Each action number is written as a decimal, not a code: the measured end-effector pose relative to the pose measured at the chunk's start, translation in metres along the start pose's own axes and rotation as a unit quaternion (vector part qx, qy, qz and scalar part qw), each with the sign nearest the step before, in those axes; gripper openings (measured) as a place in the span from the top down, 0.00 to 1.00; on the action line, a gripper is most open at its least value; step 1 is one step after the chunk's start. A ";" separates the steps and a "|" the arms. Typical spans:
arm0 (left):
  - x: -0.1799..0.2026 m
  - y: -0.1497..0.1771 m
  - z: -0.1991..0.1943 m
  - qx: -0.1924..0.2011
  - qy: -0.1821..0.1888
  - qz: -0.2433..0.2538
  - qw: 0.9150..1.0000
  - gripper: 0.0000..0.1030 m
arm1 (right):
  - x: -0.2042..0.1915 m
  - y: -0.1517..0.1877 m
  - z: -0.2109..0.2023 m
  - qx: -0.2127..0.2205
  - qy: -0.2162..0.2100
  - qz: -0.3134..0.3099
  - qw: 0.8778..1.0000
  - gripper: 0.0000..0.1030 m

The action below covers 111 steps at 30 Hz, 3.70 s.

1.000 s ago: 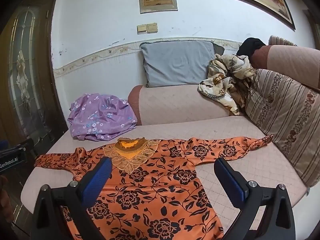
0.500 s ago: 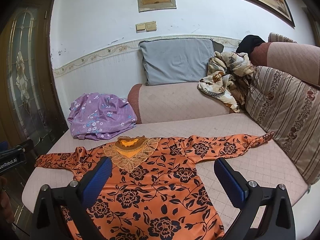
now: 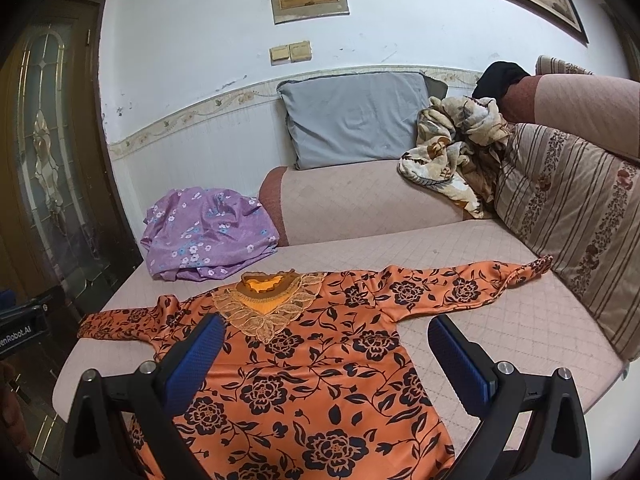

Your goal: Fold small clothes

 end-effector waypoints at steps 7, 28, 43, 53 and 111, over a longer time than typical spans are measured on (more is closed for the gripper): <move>0.008 -0.006 0.012 -0.003 0.001 0.004 1.000 0.00 | 0.008 0.000 0.009 -0.010 0.000 0.004 1.000 0.00; 0.025 -0.014 0.051 -0.021 0.024 0.015 0.999 0.00 | -0.002 -0.021 0.039 -0.011 0.014 0.007 1.000 0.00; 0.064 -0.029 0.138 -0.063 0.028 0.028 0.997 0.00 | 0.030 -0.043 0.128 -0.040 -0.003 0.050 0.998 0.00; 0.128 0.028 0.324 -0.236 0.053 0.049 0.969 0.00 | 0.273 -0.032 0.247 -0.103 -0.032 0.337 0.935 0.02; -0.039 -0.049 0.327 -0.115 -0.014 -0.132 0.984 0.00 | -0.048 -0.028 0.306 -0.208 -0.294 0.103 0.927 0.36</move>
Point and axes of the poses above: each gripper's, at about its wrist camera, not at the fingertips, and z roughly the way its jaws point, x to its right, y to its underside, the point moved 2 cm from there along z, roughly the way its jaws point, and after that the axes turned 12 degrees about -x, right-handed, at the moved point
